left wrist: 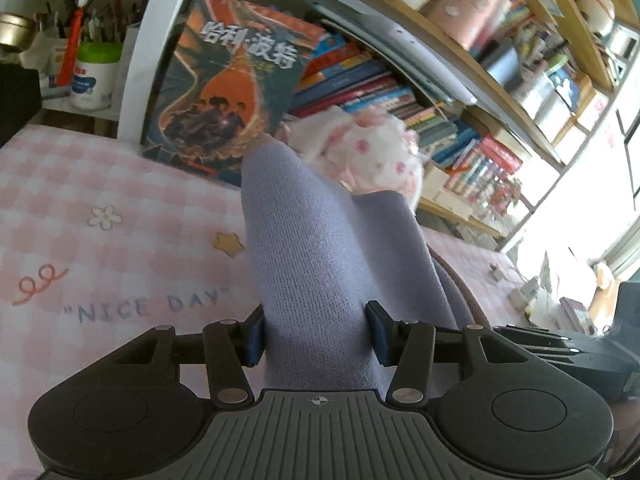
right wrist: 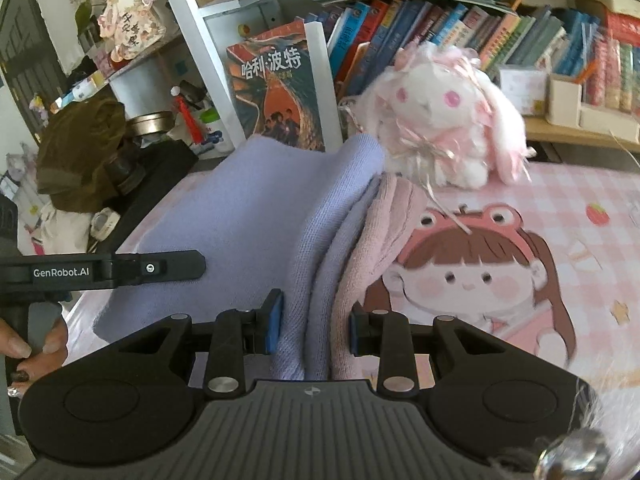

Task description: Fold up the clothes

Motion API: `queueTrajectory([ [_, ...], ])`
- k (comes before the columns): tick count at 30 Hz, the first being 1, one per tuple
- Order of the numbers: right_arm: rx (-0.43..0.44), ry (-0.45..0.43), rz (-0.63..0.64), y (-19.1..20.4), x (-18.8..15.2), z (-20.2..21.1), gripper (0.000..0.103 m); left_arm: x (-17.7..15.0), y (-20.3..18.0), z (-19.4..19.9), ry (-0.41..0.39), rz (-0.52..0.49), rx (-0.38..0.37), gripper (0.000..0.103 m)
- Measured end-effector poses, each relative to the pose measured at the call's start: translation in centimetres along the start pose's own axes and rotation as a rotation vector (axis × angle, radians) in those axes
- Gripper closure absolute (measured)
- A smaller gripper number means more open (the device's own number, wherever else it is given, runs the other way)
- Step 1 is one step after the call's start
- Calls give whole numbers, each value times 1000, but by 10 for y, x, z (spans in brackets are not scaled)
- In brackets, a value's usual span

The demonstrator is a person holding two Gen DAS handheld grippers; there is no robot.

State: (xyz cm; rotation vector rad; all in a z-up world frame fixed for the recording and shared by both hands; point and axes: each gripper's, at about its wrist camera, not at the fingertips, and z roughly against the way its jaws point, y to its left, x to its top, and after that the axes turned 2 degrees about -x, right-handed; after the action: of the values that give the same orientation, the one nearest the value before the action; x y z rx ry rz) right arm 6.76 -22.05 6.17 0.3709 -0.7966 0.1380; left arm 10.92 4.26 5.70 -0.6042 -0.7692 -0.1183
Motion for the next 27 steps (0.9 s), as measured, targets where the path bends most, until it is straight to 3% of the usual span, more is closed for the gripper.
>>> queueTrajectory([
  [13,-42,-4,36,-10,30,-79,74,25,46,-60,-10,21,-3,54],
  [21,-69,11,88,-28,34,-113,74,19,56,-90,0,47,34,53],
  [27,-72,-2,-2,-44,26,-122,66,17,57,-92,7,54,55,47],
])
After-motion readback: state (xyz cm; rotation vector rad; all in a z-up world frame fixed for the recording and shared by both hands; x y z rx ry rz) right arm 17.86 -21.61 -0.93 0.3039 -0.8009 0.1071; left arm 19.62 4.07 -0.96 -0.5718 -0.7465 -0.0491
